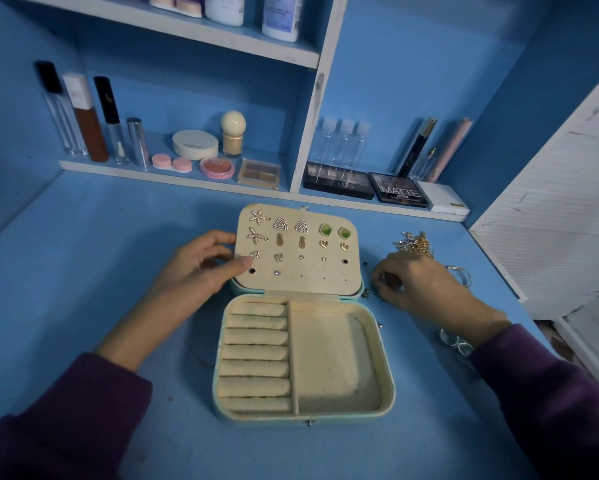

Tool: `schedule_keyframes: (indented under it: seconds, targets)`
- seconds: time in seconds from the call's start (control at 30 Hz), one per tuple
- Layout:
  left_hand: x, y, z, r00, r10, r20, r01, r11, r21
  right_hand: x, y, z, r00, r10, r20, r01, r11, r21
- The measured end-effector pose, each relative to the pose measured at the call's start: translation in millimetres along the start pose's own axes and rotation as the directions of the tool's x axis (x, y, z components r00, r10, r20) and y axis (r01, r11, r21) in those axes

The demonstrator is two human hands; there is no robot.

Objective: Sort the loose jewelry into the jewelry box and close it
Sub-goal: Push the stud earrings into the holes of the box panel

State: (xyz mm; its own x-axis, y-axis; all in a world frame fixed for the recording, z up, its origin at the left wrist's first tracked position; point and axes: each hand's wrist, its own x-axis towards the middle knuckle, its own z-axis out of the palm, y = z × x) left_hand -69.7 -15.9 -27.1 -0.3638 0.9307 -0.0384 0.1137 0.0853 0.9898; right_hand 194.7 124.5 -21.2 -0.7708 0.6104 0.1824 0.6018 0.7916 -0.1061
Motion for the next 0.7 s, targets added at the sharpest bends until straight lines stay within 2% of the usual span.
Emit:
schedule_keyframes:
  seconds: [0.2, 0.5, 0.7]
  targets:
    - [1.6, -3.3, 2.4, 0.998, 0.061, -0.009, -0.062, 0.998, -0.020, 3.1, 0.0, -0.2, 0.990, 0.131, 0.048, -0.136, 0.985, 0.111]
    - [0.7, -4.8, 5.8, 0.995, 0.099, -0.017, -0.098, 0.994, 0.052, 4.9, 1.0, -3.5, 0.989, 0.130, 0.075, -0.138, 0.984, 0.109]
    - [3.1, -6.9, 5.6, 0.996, 0.090, -0.009, -0.090, 0.996, 0.010, 6.0, 3.8, -3.8, 0.967, 0.228, 0.116, -0.251, 0.933, 0.256]
